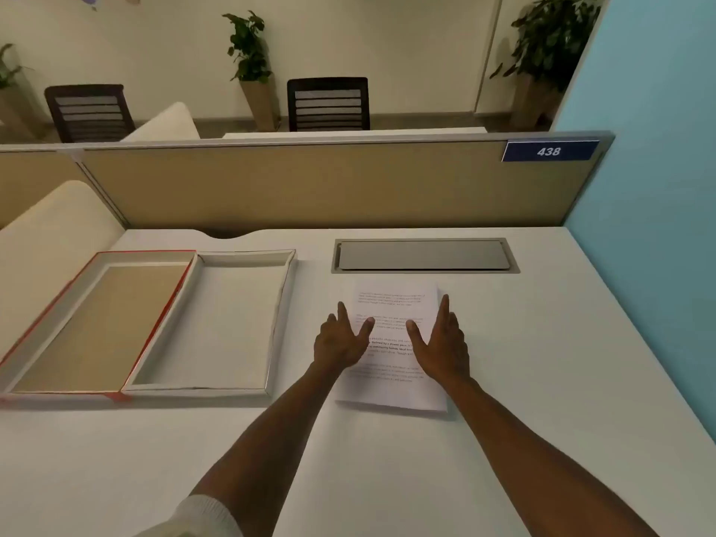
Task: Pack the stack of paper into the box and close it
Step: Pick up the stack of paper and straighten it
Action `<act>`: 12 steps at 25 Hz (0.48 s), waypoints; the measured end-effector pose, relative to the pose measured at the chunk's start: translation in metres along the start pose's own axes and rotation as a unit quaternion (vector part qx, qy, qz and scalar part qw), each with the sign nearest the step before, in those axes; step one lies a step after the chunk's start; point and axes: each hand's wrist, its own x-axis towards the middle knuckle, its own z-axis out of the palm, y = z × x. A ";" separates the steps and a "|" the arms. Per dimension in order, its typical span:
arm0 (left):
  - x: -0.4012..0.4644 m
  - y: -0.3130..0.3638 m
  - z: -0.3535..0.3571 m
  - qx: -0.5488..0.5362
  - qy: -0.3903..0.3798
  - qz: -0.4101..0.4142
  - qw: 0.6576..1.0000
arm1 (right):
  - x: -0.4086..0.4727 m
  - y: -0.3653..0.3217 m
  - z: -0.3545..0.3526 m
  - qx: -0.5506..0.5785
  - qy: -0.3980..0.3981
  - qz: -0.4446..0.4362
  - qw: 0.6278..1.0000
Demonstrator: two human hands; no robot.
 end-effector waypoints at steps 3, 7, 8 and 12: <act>0.004 0.001 0.015 -0.058 0.004 -0.105 0.993 | 0.001 0.005 0.012 0.017 -0.032 0.032 0.999; 0.000 0.010 0.033 -0.091 0.007 -0.118 0.989 | -0.001 0.013 0.023 0.005 -0.037 0.031 0.999; 0.000 0.010 0.035 -0.091 0.014 -0.119 0.989 | 0.000 0.014 0.024 0.002 -0.034 0.024 0.999; 0.014 0.013 0.029 -0.192 0.048 -0.167 0.966 | 0.004 0.019 0.032 -0.012 -0.034 0.028 0.999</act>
